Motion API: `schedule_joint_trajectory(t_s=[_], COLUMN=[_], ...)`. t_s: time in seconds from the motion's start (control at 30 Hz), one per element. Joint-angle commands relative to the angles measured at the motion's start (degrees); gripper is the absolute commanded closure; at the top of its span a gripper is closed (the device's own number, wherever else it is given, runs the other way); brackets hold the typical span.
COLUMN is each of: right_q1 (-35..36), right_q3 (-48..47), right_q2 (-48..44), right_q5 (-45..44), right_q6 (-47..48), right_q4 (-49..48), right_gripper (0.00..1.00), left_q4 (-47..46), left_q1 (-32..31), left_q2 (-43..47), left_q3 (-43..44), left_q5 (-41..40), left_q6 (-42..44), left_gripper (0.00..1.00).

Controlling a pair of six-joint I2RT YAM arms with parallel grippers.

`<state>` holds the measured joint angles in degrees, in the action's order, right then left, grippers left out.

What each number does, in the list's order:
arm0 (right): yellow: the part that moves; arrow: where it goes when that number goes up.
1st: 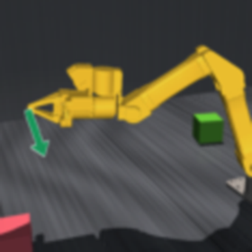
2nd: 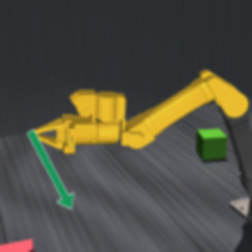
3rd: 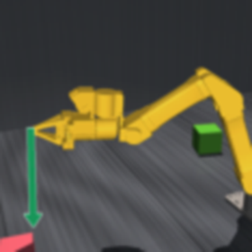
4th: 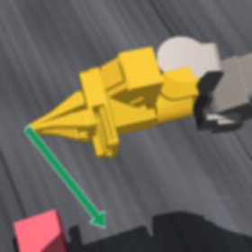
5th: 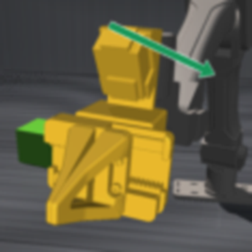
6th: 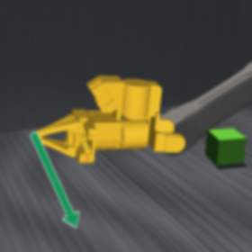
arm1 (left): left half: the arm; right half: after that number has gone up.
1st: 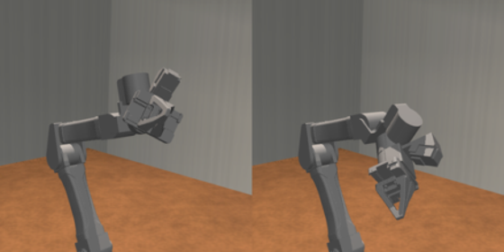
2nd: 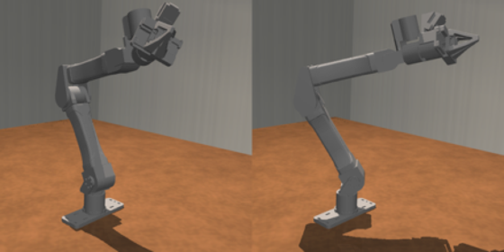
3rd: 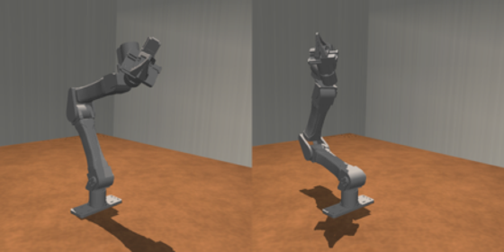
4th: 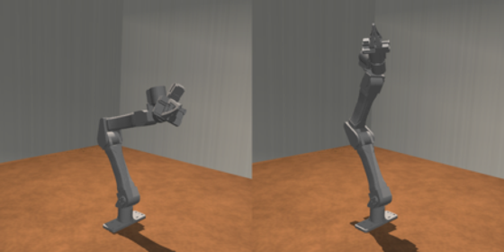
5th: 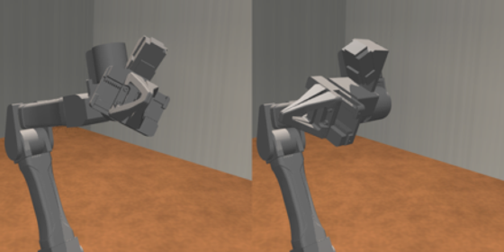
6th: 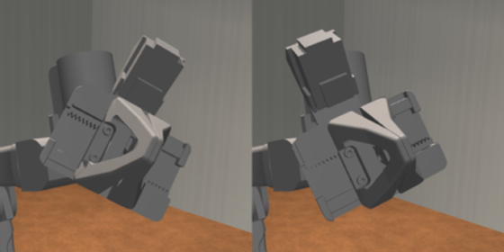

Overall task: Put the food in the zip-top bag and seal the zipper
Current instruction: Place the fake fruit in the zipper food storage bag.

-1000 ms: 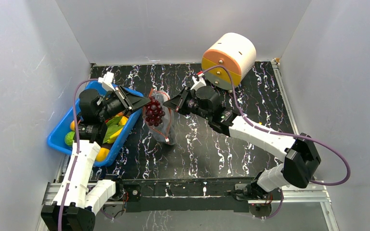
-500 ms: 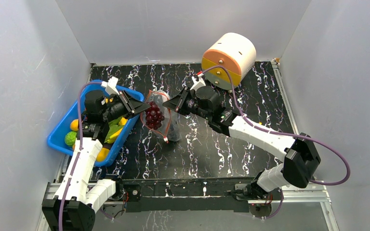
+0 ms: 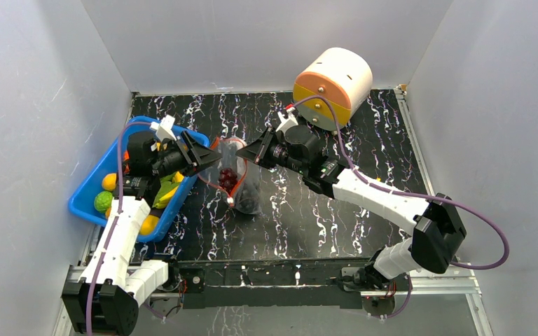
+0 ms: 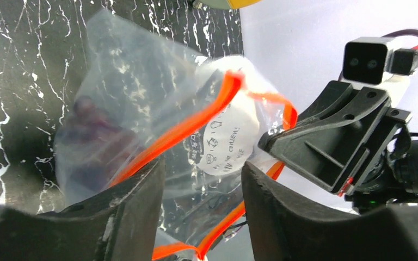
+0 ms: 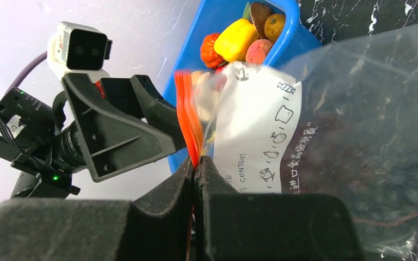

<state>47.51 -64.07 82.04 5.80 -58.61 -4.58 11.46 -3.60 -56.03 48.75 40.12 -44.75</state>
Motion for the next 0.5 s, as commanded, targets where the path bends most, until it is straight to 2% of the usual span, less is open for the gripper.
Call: schedule_joint_trajectory(t_s=[0.0, 0.2, 0.33, 0.47], right_q1=[-0.1, -0.1, -0.1, -0.1], right_q3=[-1.1, -0.5, -0.2, 0.0], right_q2=[-1.2, -2.4, -3.6, -4.0], right_q5=[-0.3, -2.2, -3.2, -3.4], right_q6=[-0.1, 1.4, 2.2, 2.4], right_q4=[-4.6, -3.0, -2.3, -2.0], right_gripper=[1.0, 1.0, 1.0, 1.0], left_q4=[0.6, 9.0, 18.3, 22.0], left_q1=[0.2, 0.1, 0.1, 0.1], left_q2=[1.7, 2.1, 2.3, 2.6], left_q3=[3.5, 9.1, 13.0, 12.7], left_q5=[2.2, 1.5, -4.1, -8.4], left_q6=[-0.3, 5.3, 13.8, 19.3], left_gripper=[0.41, 0.31, 0.27, 0.26])
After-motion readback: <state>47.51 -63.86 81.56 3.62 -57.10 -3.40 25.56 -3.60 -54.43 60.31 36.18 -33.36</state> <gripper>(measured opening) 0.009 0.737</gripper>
